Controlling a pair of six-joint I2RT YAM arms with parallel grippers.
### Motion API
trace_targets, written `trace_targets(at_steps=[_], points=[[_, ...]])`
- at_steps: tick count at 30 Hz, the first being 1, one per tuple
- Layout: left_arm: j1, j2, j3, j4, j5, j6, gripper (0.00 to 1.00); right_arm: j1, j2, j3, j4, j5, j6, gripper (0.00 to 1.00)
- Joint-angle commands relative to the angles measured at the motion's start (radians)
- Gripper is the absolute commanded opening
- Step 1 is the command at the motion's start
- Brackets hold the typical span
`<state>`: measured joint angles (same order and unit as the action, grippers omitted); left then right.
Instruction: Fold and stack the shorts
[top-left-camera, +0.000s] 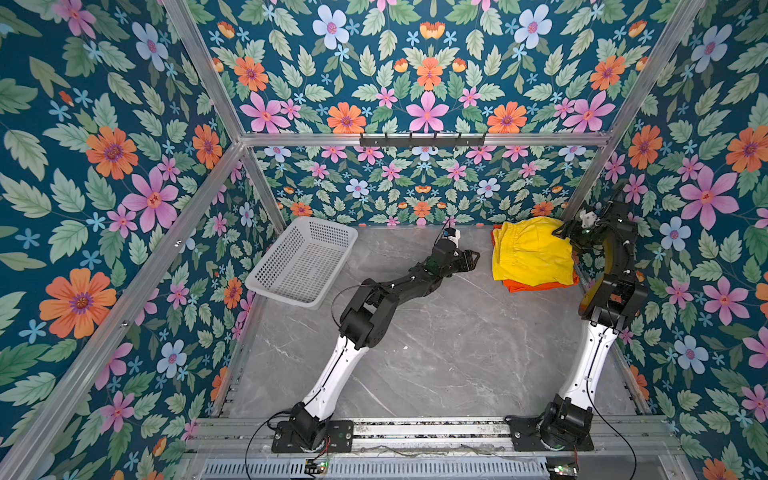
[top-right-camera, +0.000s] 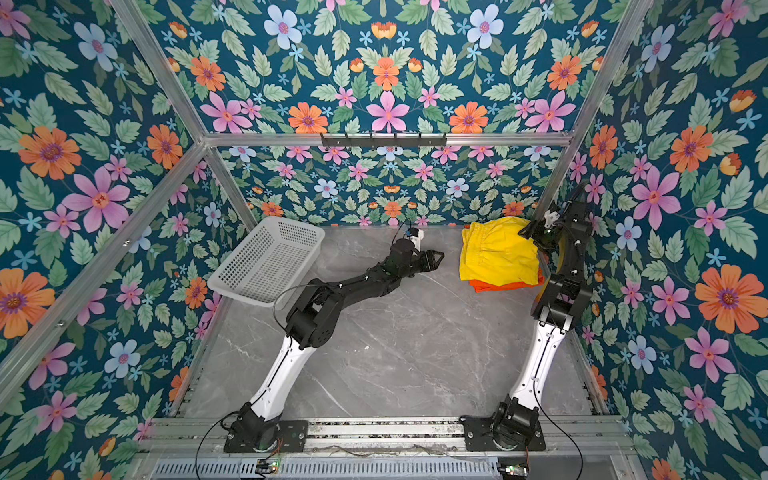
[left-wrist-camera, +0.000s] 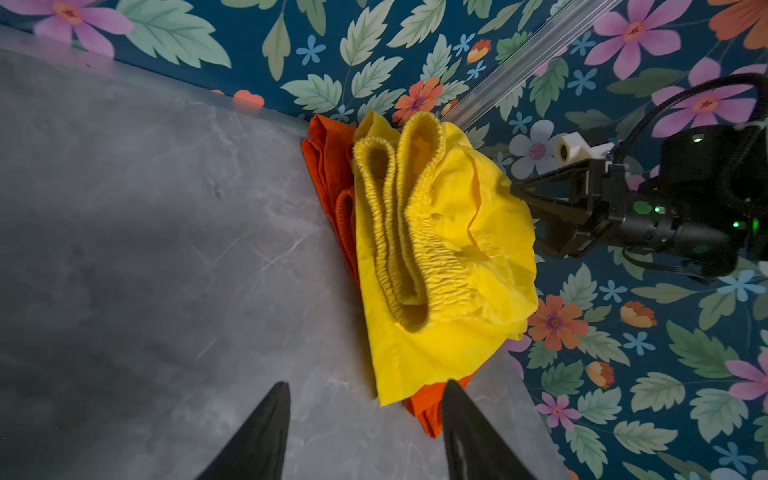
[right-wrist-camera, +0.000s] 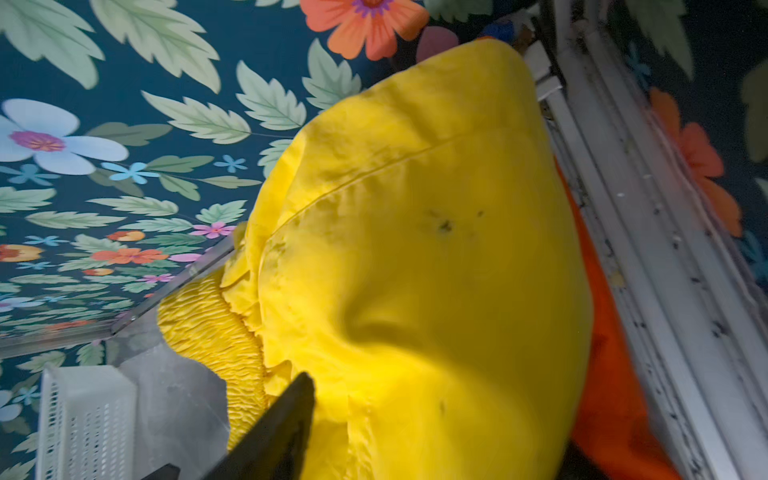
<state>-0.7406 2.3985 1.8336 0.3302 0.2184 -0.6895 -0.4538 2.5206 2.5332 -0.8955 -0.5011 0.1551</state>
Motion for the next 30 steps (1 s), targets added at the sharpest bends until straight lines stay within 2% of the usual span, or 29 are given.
trace_targets(at_steps=[1,3,6,11,13,15,18,21,23,25,28,30], points=[[0.014,-0.105,-0.058,-0.056,-0.082,0.098,0.64,0.017,-0.120,-0.096,0.087,0.137,-0.016,0.99],[0.031,-0.184,-0.115,-0.089,-0.114,0.134,0.69,0.037,-0.212,-0.207,0.164,0.211,-0.032,0.99],[0.062,-0.317,-0.184,-0.227,-0.195,0.198,0.72,0.064,-0.349,-0.361,0.279,0.312,-0.043,0.99],[0.189,-0.545,-0.358,-0.437,-0.203,0.234,0.73,0.132,-0.549,-0.586,0.374,0.270,-0.072,0.99],[0.221,-0.623,-0.425,-0.533,-0.213,0.289,0.73,0.177,-0.644,-0.716,0.429,0.230,-0.089,0.99],[0.222,-0.693,-0.509,-0.570,-0.234,0.389,0.75,0.223,-0.739,-0.870,0.537,0.246,-0.088,0.99],[0.232,-0.806,-0.690,-0.503,-0.313,0.432,0.79,0.275,-0.870,-1.097,0.681,0.244,-0.082,0.99],[0.251,-0.949,-0.898,-0.332,-0.431,0.429,0.83,0.302,-0.985,-1.285,0.773,0.246,-0.065,0.99],[0.262,-1.051,-1.028,-0.199,-0.516,0.444,0.90,0.313,-1.041,-1.408,0.842,0.242,-0.059,0.99],[0.270,-1.157,-1.163,-0.055,-0.613,0.485,0.97,0.317,-1.098,-1.537,0.914,0.233,-0.062,0.99],[0.295,-1.282,-1.340,0.131,-0.729,0.578,1.00,0.318,-1.173,-1.705,1.004,0.239,-0.055,0.99],[0.316,-1.342,-1.432,0.213,-0.745,0.633,1.00,0.320,-1.218,-1.801,1.059,0.261,-0.055,0.99]])
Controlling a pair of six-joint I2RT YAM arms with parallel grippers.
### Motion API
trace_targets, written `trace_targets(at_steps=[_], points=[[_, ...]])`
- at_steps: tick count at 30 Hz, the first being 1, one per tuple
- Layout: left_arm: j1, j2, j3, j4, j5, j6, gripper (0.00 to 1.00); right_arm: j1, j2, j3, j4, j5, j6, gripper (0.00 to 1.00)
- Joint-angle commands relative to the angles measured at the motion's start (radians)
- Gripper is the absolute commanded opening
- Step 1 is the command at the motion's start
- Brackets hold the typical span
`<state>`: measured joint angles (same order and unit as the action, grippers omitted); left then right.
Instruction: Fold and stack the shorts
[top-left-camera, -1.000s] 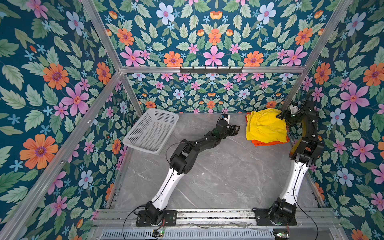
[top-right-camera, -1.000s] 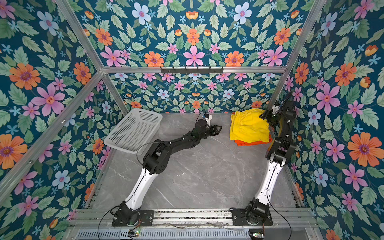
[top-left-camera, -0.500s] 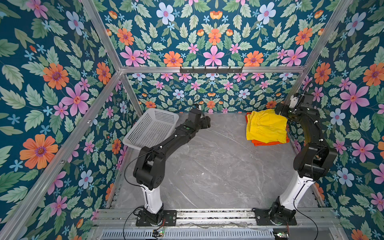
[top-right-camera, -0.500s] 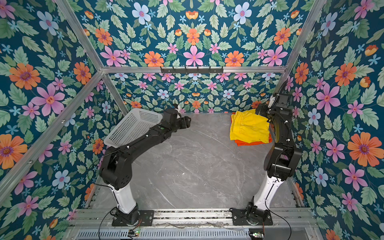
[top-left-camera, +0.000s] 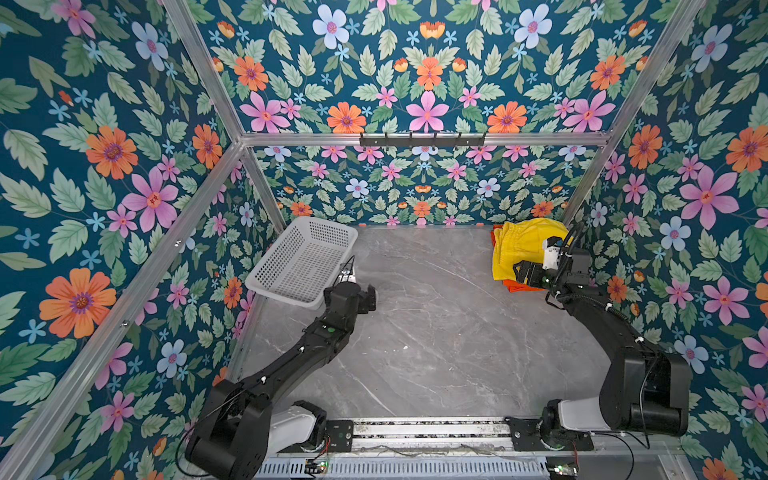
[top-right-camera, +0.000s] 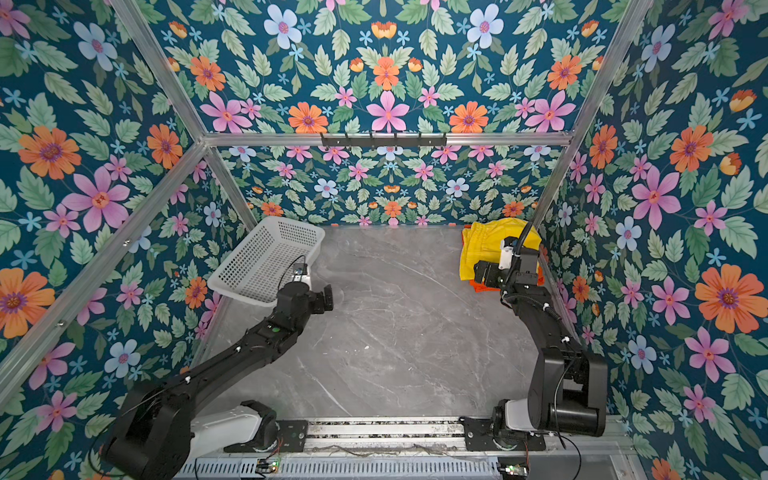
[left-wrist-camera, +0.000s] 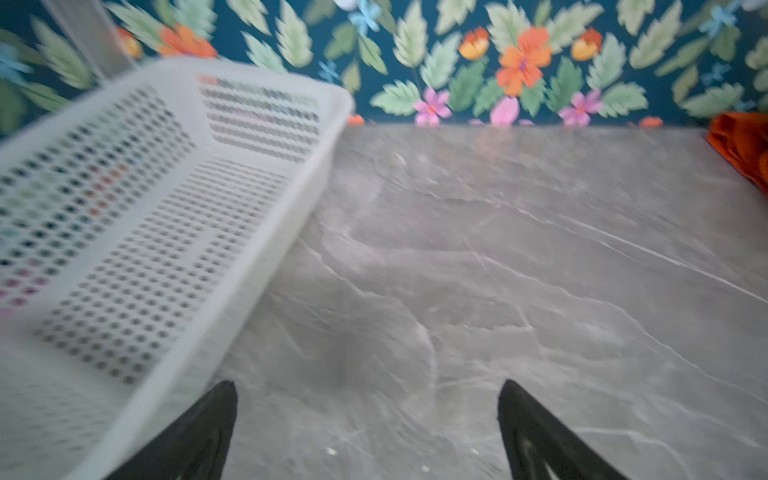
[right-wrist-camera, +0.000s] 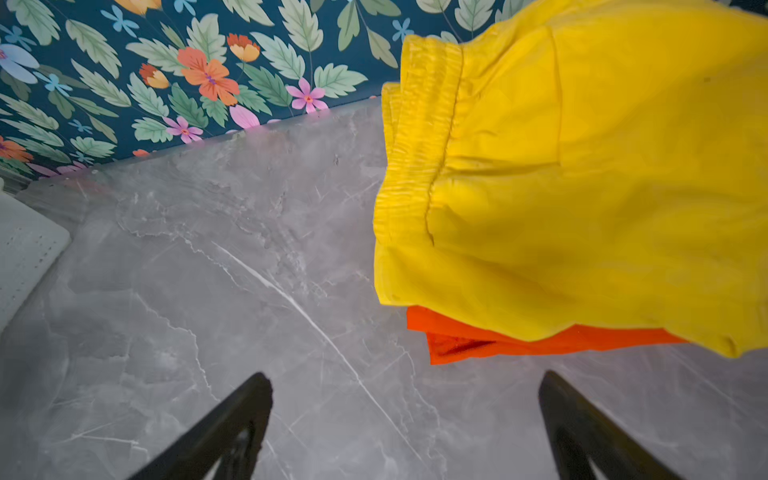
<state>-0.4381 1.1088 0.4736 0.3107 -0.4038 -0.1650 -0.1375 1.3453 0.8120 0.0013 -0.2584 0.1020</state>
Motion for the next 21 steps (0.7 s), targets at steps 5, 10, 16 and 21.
trace_targets(at_steps=[5,10,16,21], points=[[0.115,-0.017,-0.279,0.535,-0.102,0.154,1.00,0.001,-0.124,-0.281,0.326,0.060,-0.025,0.99],[0.213,0.260,-0.330,0.950,0.001,0.183,1.00,0.002,-0.088,-0.391,0.504,0.079,-0.036,0.99],[0.328,0.494,-0.312,1.153,0.143,0.202,1.00,0.015,0.074,-0.416,0.732,0.021,-0.028,0.99],[0.403,0.500,-0.189,0.928,0.154,0.121,1.00,0.033,0.118,-0.539,0.992,0.052,-0.041,0.99]])
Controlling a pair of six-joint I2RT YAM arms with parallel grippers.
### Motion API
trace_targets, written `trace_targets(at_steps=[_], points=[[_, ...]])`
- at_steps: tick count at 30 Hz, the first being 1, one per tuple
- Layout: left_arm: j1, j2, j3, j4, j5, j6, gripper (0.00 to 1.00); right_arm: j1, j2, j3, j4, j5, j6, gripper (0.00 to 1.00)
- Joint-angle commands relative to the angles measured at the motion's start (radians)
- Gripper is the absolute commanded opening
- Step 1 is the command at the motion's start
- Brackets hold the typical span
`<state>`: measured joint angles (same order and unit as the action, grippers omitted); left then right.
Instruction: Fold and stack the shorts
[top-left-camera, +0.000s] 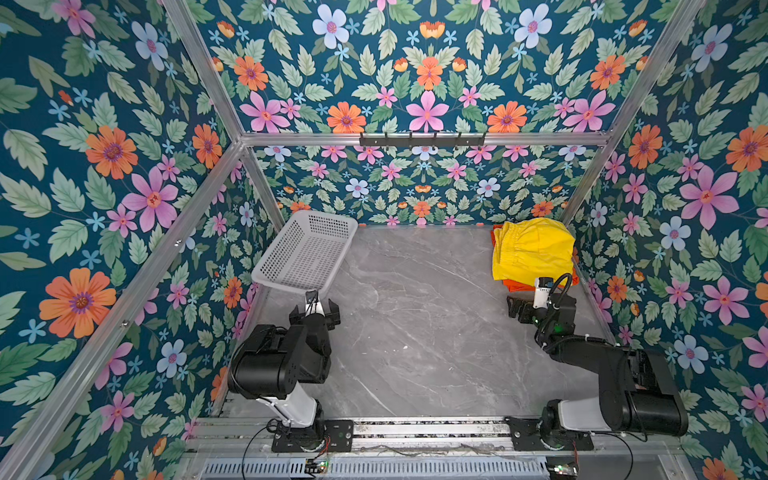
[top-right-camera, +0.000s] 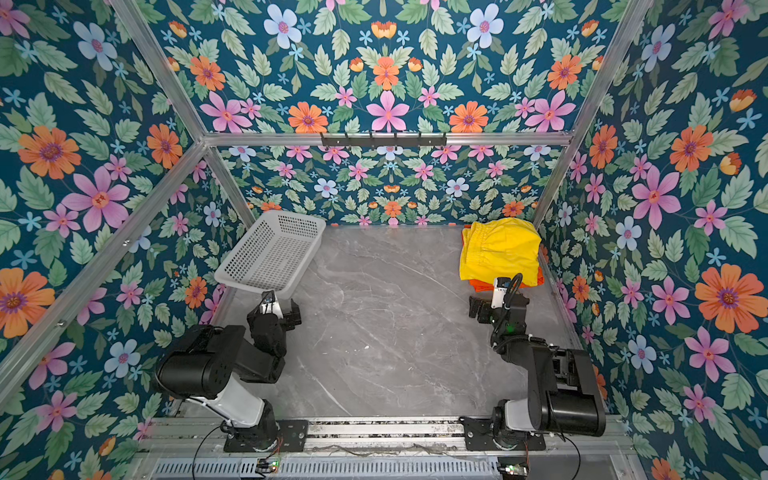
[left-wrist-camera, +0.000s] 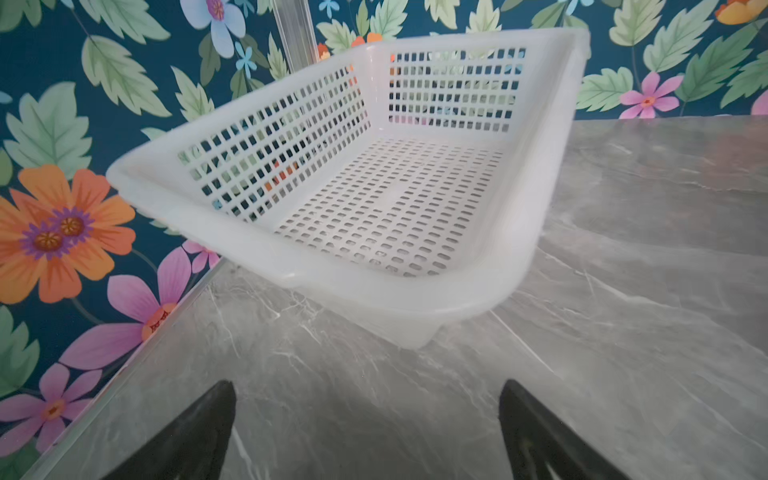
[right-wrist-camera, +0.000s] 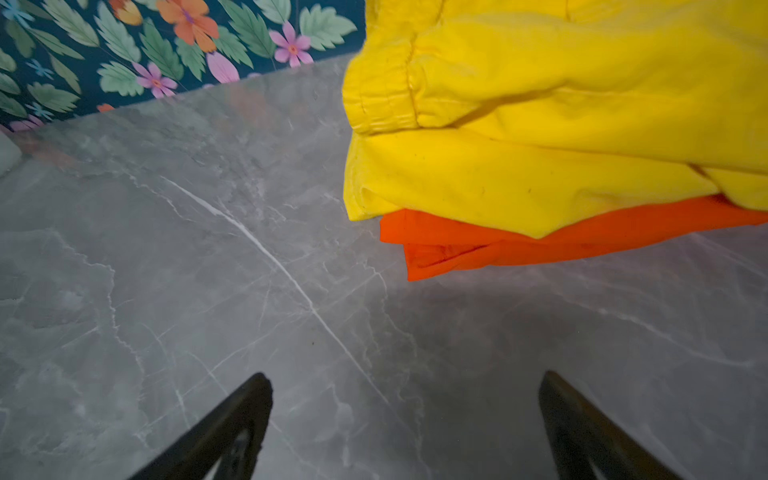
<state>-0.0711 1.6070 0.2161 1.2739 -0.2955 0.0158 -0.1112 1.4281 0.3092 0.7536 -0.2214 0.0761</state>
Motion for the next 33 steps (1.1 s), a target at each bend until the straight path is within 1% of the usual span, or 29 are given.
trace_targets(at_steps=[1,2,3,5,7,8,10,12,33], points=[[0.039,0.002,0.053,-0.009,0.063,-0.062,1.00,0.011,0.006,-0.014,0.139,0.011,-0.026,0.99],[0.041,-0.003,0.052,-0.016,0.064,-0.068,1.00,0.019,0.003,0.009,0.102,0.035,-0.028,0.99],[0.042,-0.002,0.052,-0.016,0.063,-0.068,1.00,0.019,0.028,-0.004,0.173,0.038,-0.018,0.99],[0.042,-0.003,0.049,-0.008,0.061,-0.066,1.00,0.019,0.001,0.008,0.093,0.041,-0.026,0.99],[0.040,0.000,0.052,-0.012,0.059,-0.061,1.00,0.019,0.023,-0.002,0.158,0.038,-0.020,0.99],[0.039,-0.003,0.052,-0.014,0.060,-0.061,1.00,0.019,0.010,0.004,0.118,0.040,-0.023,0.99],[0.039,-0.001,0.052,-0.013,0.058,-0.060,1.00,0.019,0.017,0.001,0.138,0.038,-0.021,0.99],[0.039,-0.002,0.052,-0.015,0.058,-0.060,1.00,0.019,0.005,0.006,0.108,0.042,-0.024,0.99],[0.037,-0.001,0.055,-0.020,0.059,-0.057,1.00,0.019,0.010,0.004,0.118,0.040,-0.022,0.99]])
